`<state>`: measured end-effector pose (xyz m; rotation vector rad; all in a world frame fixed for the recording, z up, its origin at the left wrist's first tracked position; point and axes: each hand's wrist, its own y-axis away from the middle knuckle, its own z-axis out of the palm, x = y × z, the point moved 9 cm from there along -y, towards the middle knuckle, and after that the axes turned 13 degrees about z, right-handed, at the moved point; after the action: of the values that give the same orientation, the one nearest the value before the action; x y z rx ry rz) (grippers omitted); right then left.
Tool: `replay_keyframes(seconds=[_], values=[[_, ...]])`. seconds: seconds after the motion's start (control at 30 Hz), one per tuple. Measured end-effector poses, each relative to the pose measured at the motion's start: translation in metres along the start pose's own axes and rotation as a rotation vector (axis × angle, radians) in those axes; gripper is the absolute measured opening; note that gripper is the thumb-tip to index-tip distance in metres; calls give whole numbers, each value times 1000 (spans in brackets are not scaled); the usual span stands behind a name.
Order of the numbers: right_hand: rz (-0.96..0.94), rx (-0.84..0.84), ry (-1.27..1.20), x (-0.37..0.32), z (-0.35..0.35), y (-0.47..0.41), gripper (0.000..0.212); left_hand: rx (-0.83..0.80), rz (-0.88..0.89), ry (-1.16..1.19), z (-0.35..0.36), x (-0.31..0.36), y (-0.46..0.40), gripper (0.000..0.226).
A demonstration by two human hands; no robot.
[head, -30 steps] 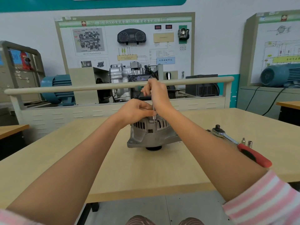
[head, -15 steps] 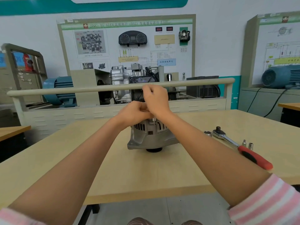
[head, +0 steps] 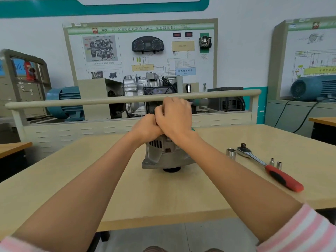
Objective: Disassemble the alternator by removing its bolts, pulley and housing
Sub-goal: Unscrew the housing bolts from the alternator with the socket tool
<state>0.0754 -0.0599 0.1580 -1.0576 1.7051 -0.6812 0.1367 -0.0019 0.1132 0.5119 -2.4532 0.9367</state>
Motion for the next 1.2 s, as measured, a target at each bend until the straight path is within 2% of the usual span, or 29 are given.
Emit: replay_keyframes(seconds=[0.07, 0.13, 0.2, 0.3, 0.37, 0.47, 0.53, 0.57, 0.63, 0.67, 0.73, 0.77, 0.83, 0.9, 1.0, 1.07, 1.13, 1.2], values=[[40, 73, 148, 2, -2, 5, 30, 4, 6, -30, 0, 3, 0, 25], [48, 48, 69, 3, -1, 4, 29, -7, 15, -38, 1, 5, 1, 29], [10, -26, -88, -1, 0, 0, 24, -19, 11, -36, 2, 5, 2, 27], [102, -202, -465, 3, 5, -8, 43, -26, 2, -10, 3, 2, 2, 2], [261, -321, -718, 12, 13, -9, 44, -58, 8, 35, 6, 1, 1, 13], [446, -465, -998, 19, 26, -12, 43, -90, 19, 62, 8, 2, 3, 6], [502, -500, -1108, 18, 29, -13, 45, -85, 13, 87, 9, 1, 3, 21], [512, -495, -1111, 17, 29, -12, 45, -82, 3, 81, 8, 1, 3, 27], [450, -407, -976, 19, 24, -11, 43, -60, -2, 53, 7, -2, 2, 14], [377, -343, -865, 17, 19, -10, 40, -48, -5, 36, 6, -1, 2, 6], [191, -226, -599, 10, 8, -7, 37, -12, -9, 18, 2, -2, 2, 10], [104, -153, -412, 6, 5, -4, 34, -6, 4, -2, 2, 0, 2, 2], [5, -2, -72, -1, 0, 2, 21, 7, 18, -37, 0, 2, 2, 27], [9, 41, 38, -2, 1, 5, 24, 5, 24, -58, 0, 4, 2, 37], [21, -21, -96, -3, 3, 2, 23, 5, 15, -64, 0, 1, 1, 28], [53, -114, -267, -3, 5, -3, 36, 6, 0, -45, 2, -1, 2, 20], [165, -227, -517, 4, 8, -8, 45, -9, -2, -30, 3, -2, 1, 2], [327, -349, -784, 14, 17, -10, 42, -46, 9, 11, 7, -2, 1, 3]])
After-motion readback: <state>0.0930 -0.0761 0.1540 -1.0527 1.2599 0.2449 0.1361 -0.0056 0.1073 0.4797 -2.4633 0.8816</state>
